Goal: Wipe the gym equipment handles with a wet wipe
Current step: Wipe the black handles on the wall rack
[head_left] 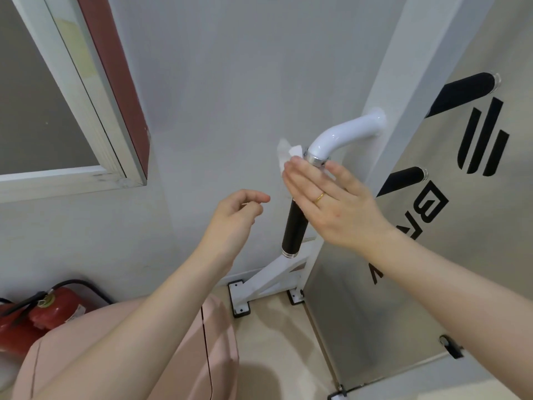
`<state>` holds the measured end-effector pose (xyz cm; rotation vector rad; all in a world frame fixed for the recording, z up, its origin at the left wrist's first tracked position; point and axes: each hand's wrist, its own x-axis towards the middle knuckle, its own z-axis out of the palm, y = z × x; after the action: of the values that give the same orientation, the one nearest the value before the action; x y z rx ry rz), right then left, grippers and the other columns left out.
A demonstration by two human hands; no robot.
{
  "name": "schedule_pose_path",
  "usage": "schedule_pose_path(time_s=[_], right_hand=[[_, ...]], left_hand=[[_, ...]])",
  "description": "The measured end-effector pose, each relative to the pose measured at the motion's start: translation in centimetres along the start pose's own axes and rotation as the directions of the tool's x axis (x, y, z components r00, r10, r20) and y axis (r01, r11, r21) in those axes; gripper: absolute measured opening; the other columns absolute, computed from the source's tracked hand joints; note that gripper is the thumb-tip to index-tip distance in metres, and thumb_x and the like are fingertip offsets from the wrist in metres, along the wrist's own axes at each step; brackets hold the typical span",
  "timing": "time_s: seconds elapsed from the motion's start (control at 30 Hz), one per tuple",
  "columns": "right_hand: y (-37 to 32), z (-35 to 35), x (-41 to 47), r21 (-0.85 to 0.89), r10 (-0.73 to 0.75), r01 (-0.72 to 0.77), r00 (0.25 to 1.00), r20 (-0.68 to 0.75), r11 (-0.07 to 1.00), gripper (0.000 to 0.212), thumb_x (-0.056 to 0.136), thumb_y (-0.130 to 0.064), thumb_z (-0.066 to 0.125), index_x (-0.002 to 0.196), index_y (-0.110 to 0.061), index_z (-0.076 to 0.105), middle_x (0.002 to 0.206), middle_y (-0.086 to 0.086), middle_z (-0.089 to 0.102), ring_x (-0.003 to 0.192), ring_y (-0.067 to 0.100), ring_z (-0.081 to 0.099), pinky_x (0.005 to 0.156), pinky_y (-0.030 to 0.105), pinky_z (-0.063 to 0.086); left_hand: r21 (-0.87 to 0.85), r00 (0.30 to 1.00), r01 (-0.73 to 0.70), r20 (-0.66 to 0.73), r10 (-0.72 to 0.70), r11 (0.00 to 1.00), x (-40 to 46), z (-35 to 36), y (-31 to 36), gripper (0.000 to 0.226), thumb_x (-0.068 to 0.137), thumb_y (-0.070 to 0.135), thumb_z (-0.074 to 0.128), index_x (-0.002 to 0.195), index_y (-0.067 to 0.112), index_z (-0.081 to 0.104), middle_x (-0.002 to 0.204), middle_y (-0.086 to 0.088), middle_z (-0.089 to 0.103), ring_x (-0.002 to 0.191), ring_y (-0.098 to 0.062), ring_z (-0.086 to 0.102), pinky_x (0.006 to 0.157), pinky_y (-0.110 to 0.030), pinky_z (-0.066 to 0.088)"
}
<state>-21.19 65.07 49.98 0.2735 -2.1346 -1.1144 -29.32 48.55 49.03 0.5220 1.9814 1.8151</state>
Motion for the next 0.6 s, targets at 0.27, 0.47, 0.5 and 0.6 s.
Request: schedule_pose_path(time_s=[0.27, 0.47, 0.5, 0.6], right_hand=[[-3.6, 1.6, -4.8, 0.072, -0.164, 0.155, 0.977, 0.14, 0.985, 0.054, 0.09, -0.001, 0.019, 0.143, -0.004, 0.031, 0.15, 0.004, 0.032, 0.139, 0.013, 0.023, 0.118, 0.037, 0.004], [-6.8, 2.0, -6.6, 0.172, -0.2, 0.169, 0.963, 0.183, 0.97, 0.055, 0.093, -0.002, 0.01, 0.136, -0.003, 0.043, 0.148, 0.008, 0.032, 0.138, 0.021, 0.029, 0.118, 0.041, 0.001], [-6.9, 2.0, -7.0, 0.212, -0.225, 0.186, 0.959, 0.175, 0.959, 0.055, 0.093, -0.001, 0.01, 0.135, -0.003, 0.045, 0.147, 0.008, 0.032, 0.137, 0.021, 0.032, 0.118, 0.04, 0.003], [-5.4, 1.1, -6.2, 0.337, -0.124, 0.094, 0.99, 0.068, 0.937, 0.044, 0.092, 0.001, 0.028, 0.131, 0.0, 0.05, 0.143, 0.012, 0.042, 0.133, 0.024, 0.04, 0.113, 0.038, 0.022]], left_hand=[[0.001, 0.997, -0.064, 0.031, 0.064, 0.998, 0.2, 0.3, 0.5, 0.025, 0.087, 0.004, 0.05, 0.084, 0.026, 0.063, 0.089, 0.007, 0.063, 0.093, -0.014, 0.06, 0.087, -0.03, 0.049], [-0.024, 0.996, -0.087, 0.032, 0.088, 0.996, 0.4, 0.9, 0.8, 0.026, 0.087, 0.002, 0.049, 0.085, 0.024, 0.063, 0.09, 0.013, 0.062, 0.087, -0.008, 0.061, 0.078, -0.022, 0.049], [-0.025, 0.995, -0.088, 0.04, 0.089, 0.996, 0.4, 0.9, 0.7, 0.026, 0.088, 0.002, 0.049, 0.086, 0.024, 0.063, 0.09, 0.014, 0.062, 0.087, -0.007, 0.061, 0.077, -0.021, 0.049], [-0.004, 0.992, -0.089, 0.091, 0.089, 0.996, 0.3, 0.8, 0.2, 0.026, 0.088, 0.004, 0.05, 0.087, 0.026, 0.063, 0.091, 0.013, 0.063, 0.088, -0.008, 0.061, 0.076, -0.02, 0.049]])
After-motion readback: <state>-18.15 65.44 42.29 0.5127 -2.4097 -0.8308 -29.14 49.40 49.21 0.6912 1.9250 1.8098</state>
